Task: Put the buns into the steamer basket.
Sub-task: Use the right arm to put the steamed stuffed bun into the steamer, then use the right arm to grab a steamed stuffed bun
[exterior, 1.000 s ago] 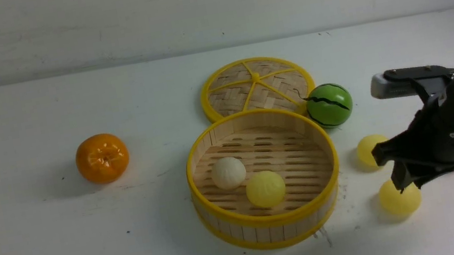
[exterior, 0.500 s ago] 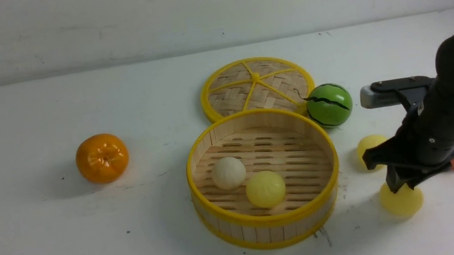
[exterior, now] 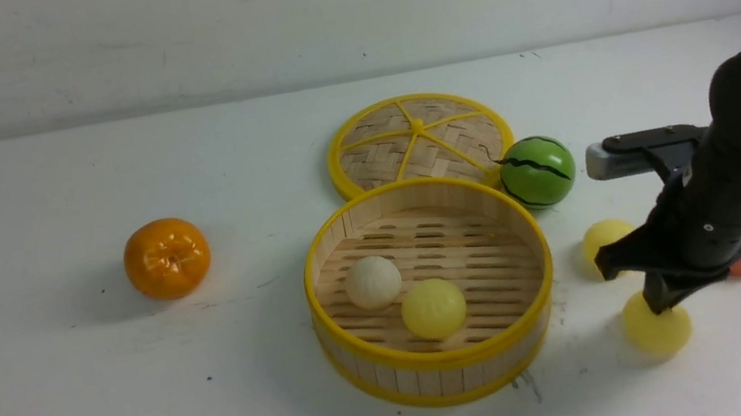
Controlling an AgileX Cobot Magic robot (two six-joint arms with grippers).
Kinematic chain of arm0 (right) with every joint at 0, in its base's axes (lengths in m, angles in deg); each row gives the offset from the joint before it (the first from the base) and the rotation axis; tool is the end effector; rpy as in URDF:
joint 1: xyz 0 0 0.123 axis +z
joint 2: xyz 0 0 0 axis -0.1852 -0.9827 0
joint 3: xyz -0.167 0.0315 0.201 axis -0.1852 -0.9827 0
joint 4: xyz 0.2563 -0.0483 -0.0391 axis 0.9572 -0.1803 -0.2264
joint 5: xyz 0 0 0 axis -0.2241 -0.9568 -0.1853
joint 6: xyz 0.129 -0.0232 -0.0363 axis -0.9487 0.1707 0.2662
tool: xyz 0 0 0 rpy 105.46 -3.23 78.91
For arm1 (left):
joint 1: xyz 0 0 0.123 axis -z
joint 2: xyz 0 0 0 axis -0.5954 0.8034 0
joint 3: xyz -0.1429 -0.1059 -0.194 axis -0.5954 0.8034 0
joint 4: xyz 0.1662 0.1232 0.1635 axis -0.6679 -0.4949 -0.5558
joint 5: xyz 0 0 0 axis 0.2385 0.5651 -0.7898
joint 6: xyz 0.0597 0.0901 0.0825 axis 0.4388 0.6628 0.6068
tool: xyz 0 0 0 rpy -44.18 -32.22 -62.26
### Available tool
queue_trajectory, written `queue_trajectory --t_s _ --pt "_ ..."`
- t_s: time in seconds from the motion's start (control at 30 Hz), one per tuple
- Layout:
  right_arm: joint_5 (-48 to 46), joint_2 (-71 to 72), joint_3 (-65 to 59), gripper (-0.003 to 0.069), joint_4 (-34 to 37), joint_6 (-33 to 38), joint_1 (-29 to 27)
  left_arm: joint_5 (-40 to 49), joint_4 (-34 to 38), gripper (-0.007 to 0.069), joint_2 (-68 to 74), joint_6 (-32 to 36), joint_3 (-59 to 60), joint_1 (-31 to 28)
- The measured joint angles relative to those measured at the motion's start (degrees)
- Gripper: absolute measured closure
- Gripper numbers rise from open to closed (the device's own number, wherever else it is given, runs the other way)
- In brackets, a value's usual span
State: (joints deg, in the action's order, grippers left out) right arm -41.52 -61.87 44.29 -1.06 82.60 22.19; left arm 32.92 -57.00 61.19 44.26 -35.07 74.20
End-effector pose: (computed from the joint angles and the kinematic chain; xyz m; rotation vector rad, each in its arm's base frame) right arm 0.3600 0.0900 0.1217 -0.1415 2.8752 0.2341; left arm 0.1019 -0.0910 0.2218 0.3487 1.7430 -0.7825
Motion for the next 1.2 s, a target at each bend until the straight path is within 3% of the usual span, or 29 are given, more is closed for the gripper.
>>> queue_trajectory --t_s 0.13,0.33,0.47,0.8,1.0,1.03,1.2 --pt "-3.96 4.4 3.09 0.0659 0.0 0.54 0.64 0.04 0.0 0.0603 0.0 0.0 0.0 0.0" --pt "-5.37 7.73 12.14 0.0657 1.1 0.77 6.25 0.04 0.0 0.0596 0.0 0.0 0.0 0.0" --pt "-5.29 2.17 19.39 0.0657 1.36 0.87 10.9 0.04 0.0 0.0592 0.0 0.0 0.0 0.0" --pt "-5.35 -12.56 25.17 0.0624 1.07 0.87 11.33 0.04 0.0 0.0582 0.0 0.0 0.0 0.0" --pt "-5.49 -12.95 26.04 0.046 1.07 0.74 11.33 0.04 0.0 0.0575 0.0 0.0 0.0 0.0" --pt "-6.24 -12.35 26.66 0.0361 1.07 0.38 11.33 0.04 0.0 0.0571 0.0 0.0 0.0 0.0" --pt "-10.47 -6.57 27.54 0.014 -1.25 0.08 11.33 0.04 0.0 0.0565 0.0 0.0 0.0 0.0"
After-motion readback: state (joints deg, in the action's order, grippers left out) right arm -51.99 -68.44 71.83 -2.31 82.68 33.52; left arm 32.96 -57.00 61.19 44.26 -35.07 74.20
